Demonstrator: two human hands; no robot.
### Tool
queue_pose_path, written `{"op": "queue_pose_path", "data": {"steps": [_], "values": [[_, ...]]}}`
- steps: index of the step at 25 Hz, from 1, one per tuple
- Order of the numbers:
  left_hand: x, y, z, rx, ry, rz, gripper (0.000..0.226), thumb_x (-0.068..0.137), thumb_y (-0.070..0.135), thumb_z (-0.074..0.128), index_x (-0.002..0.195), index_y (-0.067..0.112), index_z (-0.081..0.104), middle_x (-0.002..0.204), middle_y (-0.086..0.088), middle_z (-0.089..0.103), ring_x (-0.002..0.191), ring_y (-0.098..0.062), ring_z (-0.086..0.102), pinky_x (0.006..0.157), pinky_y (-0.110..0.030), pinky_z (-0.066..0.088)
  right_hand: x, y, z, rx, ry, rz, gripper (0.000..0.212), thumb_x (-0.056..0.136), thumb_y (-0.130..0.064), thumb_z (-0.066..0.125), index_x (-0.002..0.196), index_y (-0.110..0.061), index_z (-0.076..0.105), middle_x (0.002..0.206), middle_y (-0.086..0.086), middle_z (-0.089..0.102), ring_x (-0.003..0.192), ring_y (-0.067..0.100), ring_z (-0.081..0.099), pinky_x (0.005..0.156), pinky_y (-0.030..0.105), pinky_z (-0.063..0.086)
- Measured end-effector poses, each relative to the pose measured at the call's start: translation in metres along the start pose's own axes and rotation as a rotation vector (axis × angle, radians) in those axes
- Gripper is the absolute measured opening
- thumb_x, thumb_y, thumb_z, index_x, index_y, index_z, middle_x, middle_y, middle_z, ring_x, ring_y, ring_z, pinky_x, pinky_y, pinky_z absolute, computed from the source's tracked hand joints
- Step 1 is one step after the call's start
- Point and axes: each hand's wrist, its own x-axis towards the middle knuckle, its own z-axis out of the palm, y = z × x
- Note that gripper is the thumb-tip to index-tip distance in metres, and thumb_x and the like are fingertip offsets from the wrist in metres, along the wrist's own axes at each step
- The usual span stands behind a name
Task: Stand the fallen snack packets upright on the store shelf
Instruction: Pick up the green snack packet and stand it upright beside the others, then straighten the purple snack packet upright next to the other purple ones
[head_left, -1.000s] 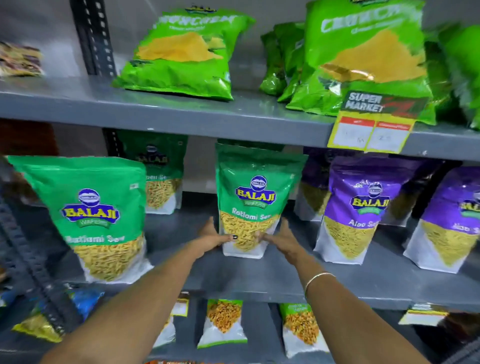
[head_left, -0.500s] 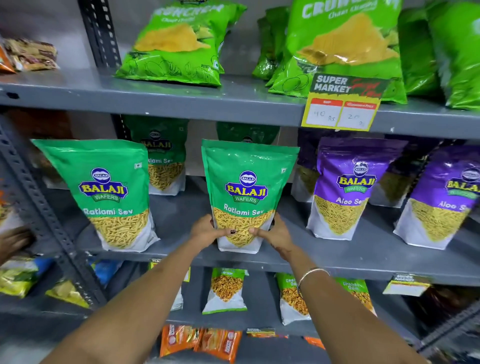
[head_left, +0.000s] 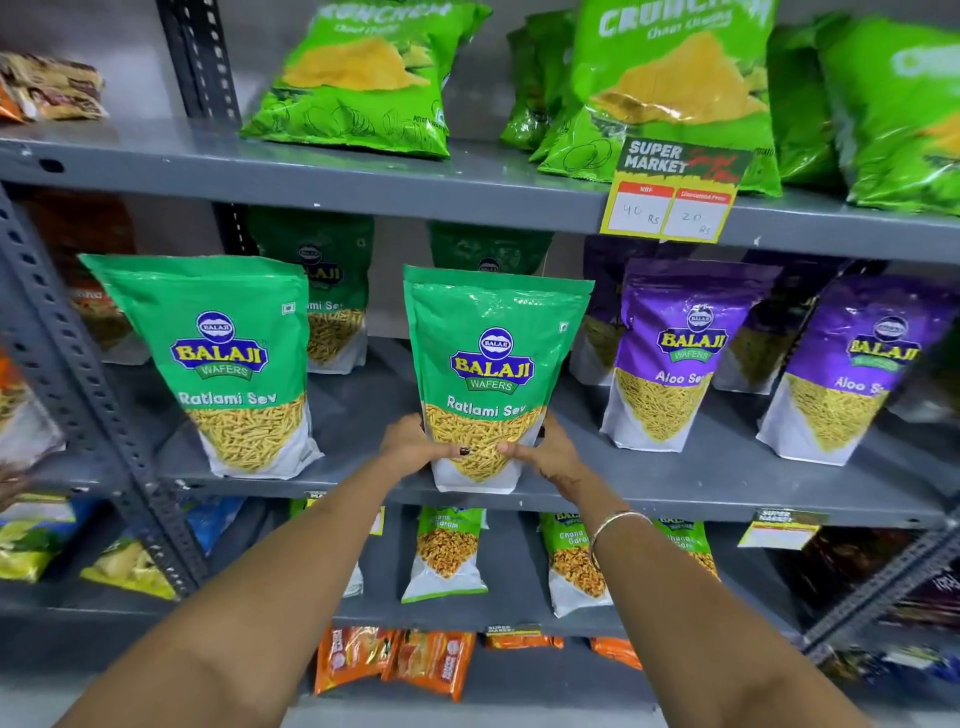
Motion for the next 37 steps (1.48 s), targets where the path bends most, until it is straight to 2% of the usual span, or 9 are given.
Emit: {"op": "queue_pose_path", "data": {"steps": [9, 17, 21, 24, 26, 30, 32, 34, 37], "values": [[0.007, -0.007, 0.001, -0.052, -0.025, 0.027, 0.056, 0.072, 0.027, 0.076, 0.119, 0.003, 0.057, 0.129, -0.015, 0.060, 0.120, -0.030, 0.055, 0.094, -0.034, 0.045, 0.004, 0.007, 0.006, -0.051, 0.034, 0.006, 0.074, 0.069, -0.016, 0.079, 0.133, -0.012, 0.042, 0.137, 0.011, 0.053, 0.128, 0.029, 0.048, 0.109, 0.049, 0.039], [0.008, -0.013, -0.002, 0.031, -0.104, -0.009, 0.075, 0.067, 0.034, 0.078, 0.128, 0.004, 0.045, 0.136, -0.013, 0.052, 0.126, -0.030, 0.049, 0.099, -0.038, 0.042, 0.000, 0.006, 0.005, -0.040, 0.006, 0.056, 0.081, 0.073, -0.019, 0.076, 0.140, -0.008, 0.030, 0.145, 0.013, 0.043, 0.135, 0.030, 0.040, 0.111, 0.043, 0.036], [0.007, -0.005, -0.013, 0.283, -0.449, -0.249, 0.033, 0.080, 0.035, 0.067, 0.077, 0.009, 0.048, 0.076, -0.005, 0.052, 0.068, -0.017, 0.053, 0.064, -0.028, 0.045, -0.003, 0.013, -0.028, -0.164, 0.164, 0.145, 0.091, 0.078, -0.032, 0.070, 0.145, 0.000, 0.017, 0.152, 0.018, 0.029, 0.140, 0.031, 0.032, 0.114, 0.043, 0.032], [-0.007, 0.023, 0.010, 0.417, -0.833, -0.308, 0.032, 0.092, 0.037, 0.048, 0.072, 0.012, 0.051, 0.076, -0.002, 0.056, 0.067, -0.011, 0.056, 0.067, -0.025, 0.047, -0.003, 0.020, -0.074, -0.303, 0.319, 0.202, 0.072, 0.081, -0.027, 0.067, 0.135, 0.006, 0.034, 0.140, 0.022, 0.045, 0.129, 0.033, 0.044, 0.105, 0.038, 0.038], [-0.009, 0.043, 0.043, 0.337, -0.940, -0.229, 0.028, 0.095, 0.031, 0.043, 0.076, 0.013, 0.053, 0.081, -0.002, 0.059, 0.069, -0.010, 0.061, 0.067, -0.027, 0.049, 0.000, 0.023, -0.112, -0.366, 0.395, 0.232, 0.068, 0.079, -0.025, 0.070, 0.130, 0.006, 0.038, 0.134, 0.023, 0.051, 0.124, 0.036, 0.048, 0.100, 0.038, 0.040], [0.001, 0.086, 0.125, 0.025, -0.644, 0.006, 0.007, 0.091, 0.021, 0.053, 0.090, 0.015, 0.050, 0.088, -0.001, 0.054, 0.080, -0.010, 0.057, 0.067, -0.024, 0.047, 0.019, 0.035, -0.191, -0.349, 0.495, 0.235, 0.087, 0.070, -0.025, 0.078, 0.136, 0.003, 0.030, 0.142, 0.024, 0.041, 0.133, 0.035, 0.039, 0.109, 0.039, 0.033], [0.021, 0.106, 0.164, -0.072, -0.422, 0.044, 0.032, 0.084, 0.023, 0.064, 0.109, 0.008, 0.051, 0.109, -0.014, 0.058, 0.103, -0.023, 0.057, 0.081, -0.034, 0.048, 0.039, 0.045, -0.222, -0.251, 0.428, 0.185, 0.097, 0.066, -0.020, 0.082, 0.140, 0.002, 0.023, 0.147, 0.020, 0.034, 0.137, 0.033, 0.033, 0.112, 0.039, 0.030], [0.038, 0.123, 0.195, -0.143, -0.274, 0.030, 0.081, 0.075, 0.027, 0.073, 0.139, -0.001, 0.031, 0.146, -0.016, 0.040, 0.134, -0.025, 0.040, 0.108, -0.037, 0.037, 0.059, 0.057, -0.245, -0.091, 0.310, 0.164, 0.102, 0.063, -0.011, 0.083, 0.142, 0.000, 0.019, 0.146, 0.013, 0.034, 0.137, 0.028, 0.033, 0.111, 0.038, 0.031], [0.054, 0.142, 0.217, -0.294, -0.135, 0.059, 0.069, 0.069, 0.017, 0.077, 0.128, 0.005, 0.042, 0.140, -0.005, 0.046, 0.122, -0.015, 0.045, 0.095, -0.029, 0.042, 0.078, 0.063, -0.263, -0.001, 0.089, 0.118, 0.078, 0.068, 0.003, 0.076, 0.132, -0.001, 0.033, 0.125, 0.004, 0.046, 0.118, 0.020, 0.046, 0.099, 0.033, 0.043]]}}
